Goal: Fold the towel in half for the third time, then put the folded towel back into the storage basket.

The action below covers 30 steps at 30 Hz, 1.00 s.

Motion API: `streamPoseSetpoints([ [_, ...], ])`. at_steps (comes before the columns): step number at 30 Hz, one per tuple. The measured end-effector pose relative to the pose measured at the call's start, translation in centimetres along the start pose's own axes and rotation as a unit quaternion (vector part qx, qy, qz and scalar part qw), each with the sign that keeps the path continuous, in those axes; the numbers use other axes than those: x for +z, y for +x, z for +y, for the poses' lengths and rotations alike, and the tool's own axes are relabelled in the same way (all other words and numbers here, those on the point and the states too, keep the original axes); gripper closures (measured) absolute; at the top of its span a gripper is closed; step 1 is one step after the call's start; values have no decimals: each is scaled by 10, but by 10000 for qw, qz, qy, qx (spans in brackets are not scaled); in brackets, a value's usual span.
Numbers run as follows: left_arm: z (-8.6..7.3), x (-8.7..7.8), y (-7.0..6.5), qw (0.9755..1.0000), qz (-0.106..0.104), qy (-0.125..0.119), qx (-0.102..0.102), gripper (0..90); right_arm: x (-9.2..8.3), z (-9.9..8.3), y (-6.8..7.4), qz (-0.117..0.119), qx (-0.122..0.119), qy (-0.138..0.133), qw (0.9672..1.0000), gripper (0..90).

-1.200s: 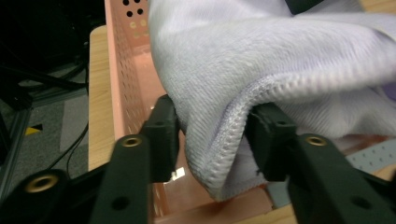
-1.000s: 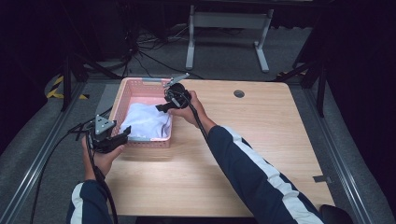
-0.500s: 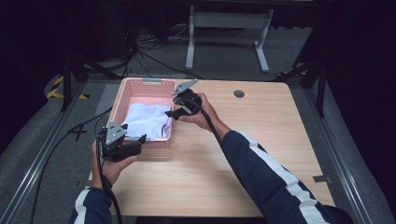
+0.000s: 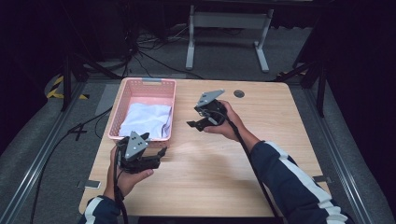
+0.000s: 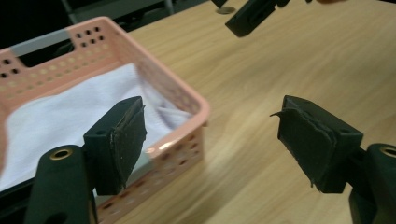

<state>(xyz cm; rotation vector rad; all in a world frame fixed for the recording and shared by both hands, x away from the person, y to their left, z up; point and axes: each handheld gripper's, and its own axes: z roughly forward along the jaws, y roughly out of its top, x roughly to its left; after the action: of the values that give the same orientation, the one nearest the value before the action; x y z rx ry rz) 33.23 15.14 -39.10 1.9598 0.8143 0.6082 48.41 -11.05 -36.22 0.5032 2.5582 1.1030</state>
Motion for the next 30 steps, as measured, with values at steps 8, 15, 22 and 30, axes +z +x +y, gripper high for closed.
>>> streamPoseSetpoints([
  [8,-3,29,-35,9963,-569,439,472,221,-57,-73,4,-266,27,217,9994,302],
  [15,-11,52,-53,9911,-864,794,628,224,-90,-126,10,-506,135,408,9978,297],
  [22,-20,72,-64,9836,-1098,1163,837,227,-123,-185,23,-670,247,525,9961,287],
  [30,-24,83,-70,9792,-1264,1264,962,227,-150,-230,28,-814,599,506,9936,275],
])
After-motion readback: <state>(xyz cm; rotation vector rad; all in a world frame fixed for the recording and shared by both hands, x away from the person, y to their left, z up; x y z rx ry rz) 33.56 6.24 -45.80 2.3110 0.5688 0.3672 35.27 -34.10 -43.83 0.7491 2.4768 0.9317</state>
